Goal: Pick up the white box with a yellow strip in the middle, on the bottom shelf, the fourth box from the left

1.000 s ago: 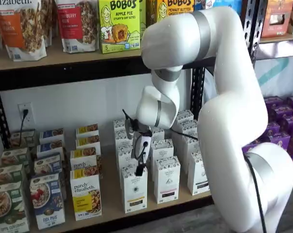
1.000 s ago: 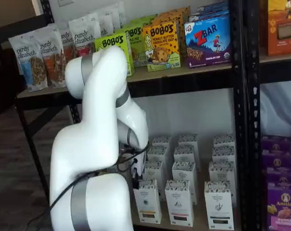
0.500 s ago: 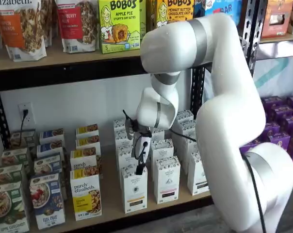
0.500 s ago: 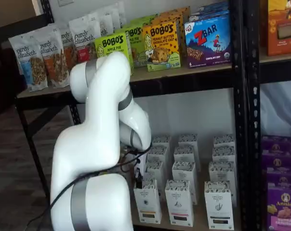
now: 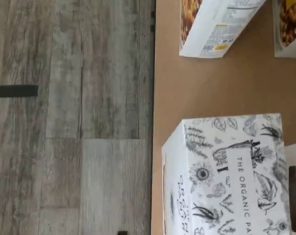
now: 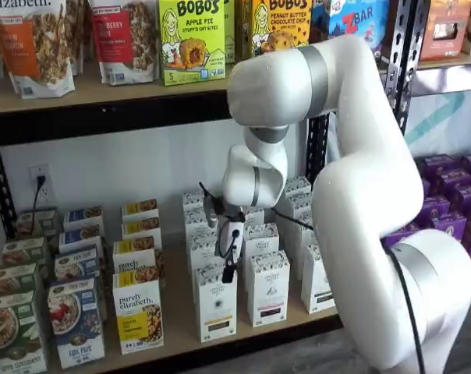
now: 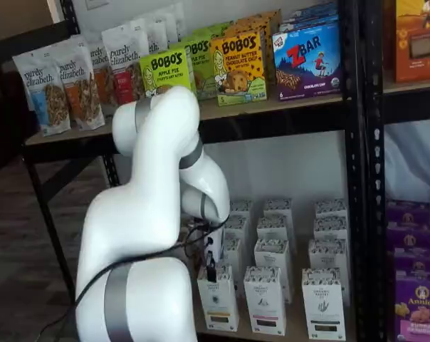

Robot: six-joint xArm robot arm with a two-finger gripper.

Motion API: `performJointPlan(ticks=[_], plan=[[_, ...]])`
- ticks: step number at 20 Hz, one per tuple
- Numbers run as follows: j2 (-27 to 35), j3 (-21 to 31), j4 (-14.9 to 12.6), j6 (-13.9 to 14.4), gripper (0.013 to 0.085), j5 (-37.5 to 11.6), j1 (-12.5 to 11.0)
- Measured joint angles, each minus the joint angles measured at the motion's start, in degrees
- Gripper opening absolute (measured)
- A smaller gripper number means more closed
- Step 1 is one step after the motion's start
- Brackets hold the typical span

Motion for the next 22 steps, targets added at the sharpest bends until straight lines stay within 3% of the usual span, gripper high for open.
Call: performJointPlan(ticks=[6,22], plan=[[2.4,-2.3,0.4,-0.5,0.0850,-0.4,-0.1],[7.1,-7.7,-3.5,2.6,0.0850,1.5,-0.6]])
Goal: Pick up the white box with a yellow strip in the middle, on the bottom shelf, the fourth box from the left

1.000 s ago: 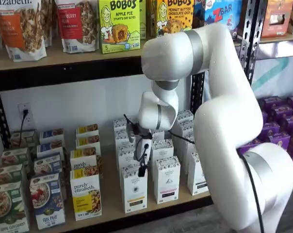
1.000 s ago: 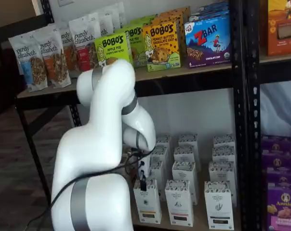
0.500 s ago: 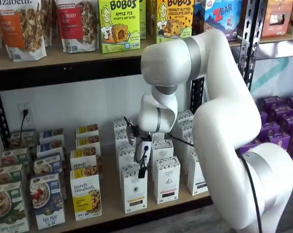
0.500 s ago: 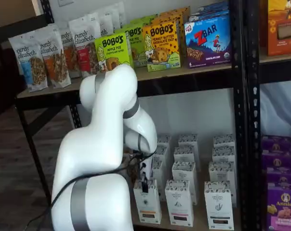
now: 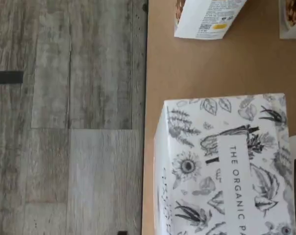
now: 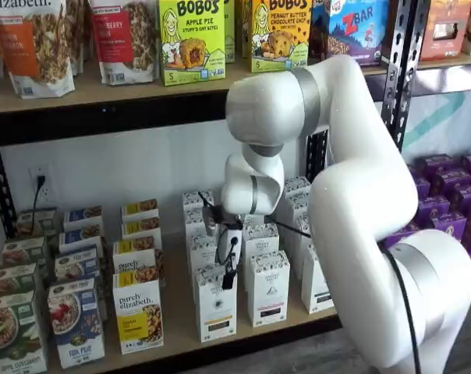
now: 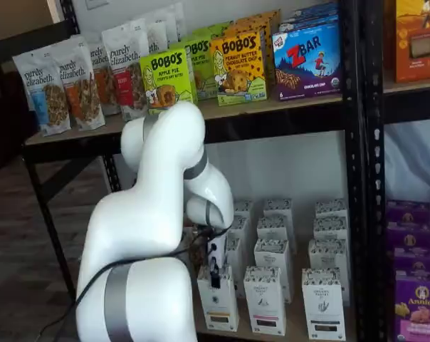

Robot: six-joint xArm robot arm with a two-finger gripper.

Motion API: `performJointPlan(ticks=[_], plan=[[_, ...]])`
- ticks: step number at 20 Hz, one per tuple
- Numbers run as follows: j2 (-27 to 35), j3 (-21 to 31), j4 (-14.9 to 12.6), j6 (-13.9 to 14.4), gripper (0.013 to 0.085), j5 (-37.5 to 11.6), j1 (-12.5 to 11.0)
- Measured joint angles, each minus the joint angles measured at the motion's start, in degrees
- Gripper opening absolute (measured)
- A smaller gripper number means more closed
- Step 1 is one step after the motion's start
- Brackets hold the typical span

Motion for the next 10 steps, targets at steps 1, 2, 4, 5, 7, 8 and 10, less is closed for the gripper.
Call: performJointPlan(ticks=[1,2,4,5,7,8,10], plan=[[0.3,-0.3,-0.3,0.3,0.0850,0.1,0.0],[0.7,-0.7,-0.5,0.5,0.0850,0.3,0.1],[1.5,-1.4,-0.7,0.8,0.0850,0.5,0.3],[1.7,-1.7,-0.8,1.0,0.0850,0.4,0.3],[2.2,-2.1,-1.0,1.3,0.0850,0.3,0.5],[2.4,-2.3,-1.0,1.4,0.0850,0.2,0.6],[3.0,-2.7,-1.2,1.8,0.0850,0.0,0.8]])
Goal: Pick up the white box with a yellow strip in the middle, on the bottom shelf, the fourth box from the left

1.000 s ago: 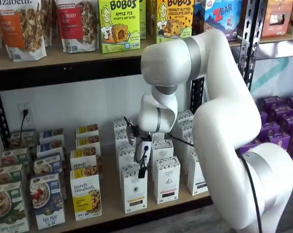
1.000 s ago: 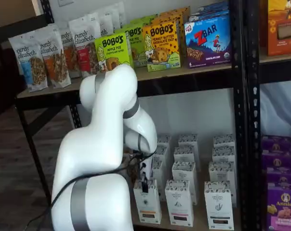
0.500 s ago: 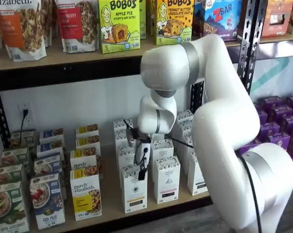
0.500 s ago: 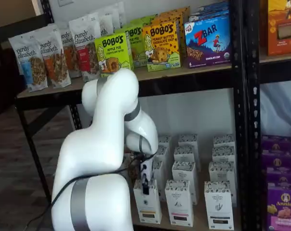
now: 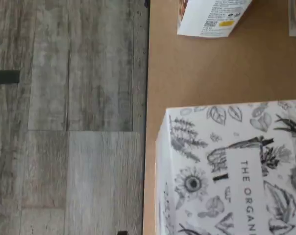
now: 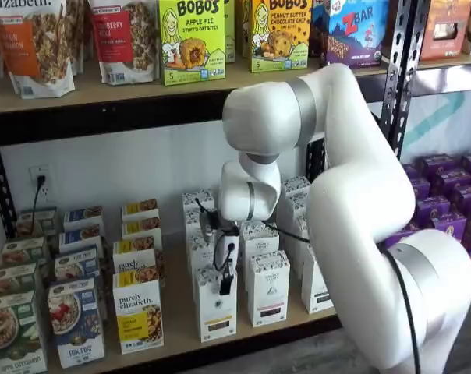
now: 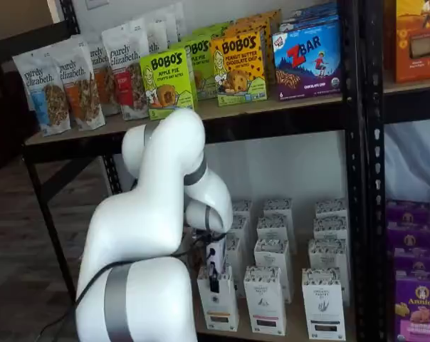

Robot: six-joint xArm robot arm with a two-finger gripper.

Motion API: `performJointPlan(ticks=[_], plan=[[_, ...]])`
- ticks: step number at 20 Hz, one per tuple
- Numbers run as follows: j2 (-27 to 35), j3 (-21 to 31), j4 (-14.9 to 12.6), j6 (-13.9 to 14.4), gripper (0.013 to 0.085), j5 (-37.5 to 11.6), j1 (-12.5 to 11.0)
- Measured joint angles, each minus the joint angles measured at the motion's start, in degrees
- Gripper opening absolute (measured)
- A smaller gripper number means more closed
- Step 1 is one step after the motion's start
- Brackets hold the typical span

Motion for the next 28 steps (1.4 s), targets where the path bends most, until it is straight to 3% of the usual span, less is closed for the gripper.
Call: performJointPlan(ticks=[12,14,18,28], plan=[[1.1,-0.8,-0.4,1.0,0.0850,-0.5,0.7],[1.1,-0.7,-0.3,0.9,0.0770,-0.7,0.7],[0.9,-0.5,0.1,0.5,0.0690,-0.7,0.7],[0.5,-0.5,-0.5,1.1,0.0690,0.1,0.7]])
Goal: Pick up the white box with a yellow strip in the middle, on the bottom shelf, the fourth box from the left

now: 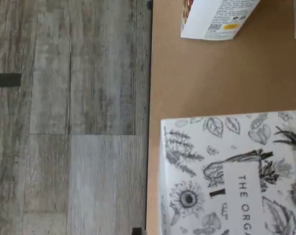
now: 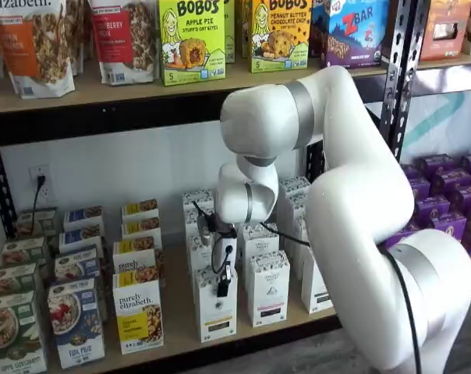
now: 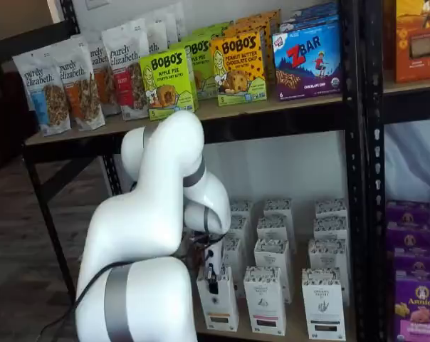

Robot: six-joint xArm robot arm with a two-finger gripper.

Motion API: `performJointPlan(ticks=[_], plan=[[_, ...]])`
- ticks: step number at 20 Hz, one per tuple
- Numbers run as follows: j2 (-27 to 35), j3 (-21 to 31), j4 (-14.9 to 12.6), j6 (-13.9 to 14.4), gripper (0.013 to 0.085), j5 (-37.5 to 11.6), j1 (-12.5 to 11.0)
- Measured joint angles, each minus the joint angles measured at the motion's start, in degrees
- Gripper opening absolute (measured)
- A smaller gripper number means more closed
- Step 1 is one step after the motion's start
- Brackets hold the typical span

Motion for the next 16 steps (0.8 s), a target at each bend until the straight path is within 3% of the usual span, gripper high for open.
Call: performJointPlan(ticks=[3,9,11,16], plan=[[-0.1,0.2,-0.1,0.0,0.0690,-0.1,0.0],[-0.4,0.4,0.2,-0.4,0.0570,-0.1,-0.2],[-0.6,0.6,0.3,-0.5,0.0490,-0.1,-0.3],[-1.2,1.3,0.0,-0.4,0.0490,-0.3,-0.4]])
